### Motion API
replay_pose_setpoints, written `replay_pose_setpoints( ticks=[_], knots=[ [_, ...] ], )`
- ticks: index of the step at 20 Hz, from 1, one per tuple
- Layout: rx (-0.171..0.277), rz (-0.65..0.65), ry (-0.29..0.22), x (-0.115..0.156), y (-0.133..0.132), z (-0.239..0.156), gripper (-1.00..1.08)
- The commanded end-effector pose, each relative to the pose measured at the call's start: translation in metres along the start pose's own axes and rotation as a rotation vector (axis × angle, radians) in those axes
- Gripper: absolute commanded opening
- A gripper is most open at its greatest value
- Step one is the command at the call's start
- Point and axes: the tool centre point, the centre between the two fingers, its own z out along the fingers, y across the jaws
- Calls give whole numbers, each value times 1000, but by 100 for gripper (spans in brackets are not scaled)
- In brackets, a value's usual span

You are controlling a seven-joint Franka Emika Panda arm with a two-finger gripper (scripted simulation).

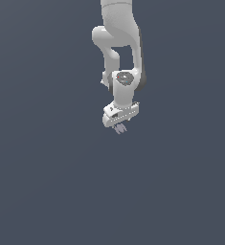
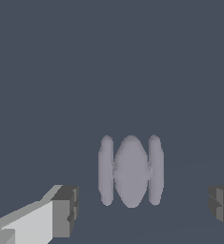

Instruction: Pick up the object and move it to a goal position.

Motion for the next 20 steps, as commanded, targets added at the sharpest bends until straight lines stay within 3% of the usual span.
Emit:
replay_pose_setpoints(
  ticks=[1,20],
  knots=[
    [0,0,0,0,0,0,100],
    [0,-5,1,-1,-1,51,100]
  ],
)
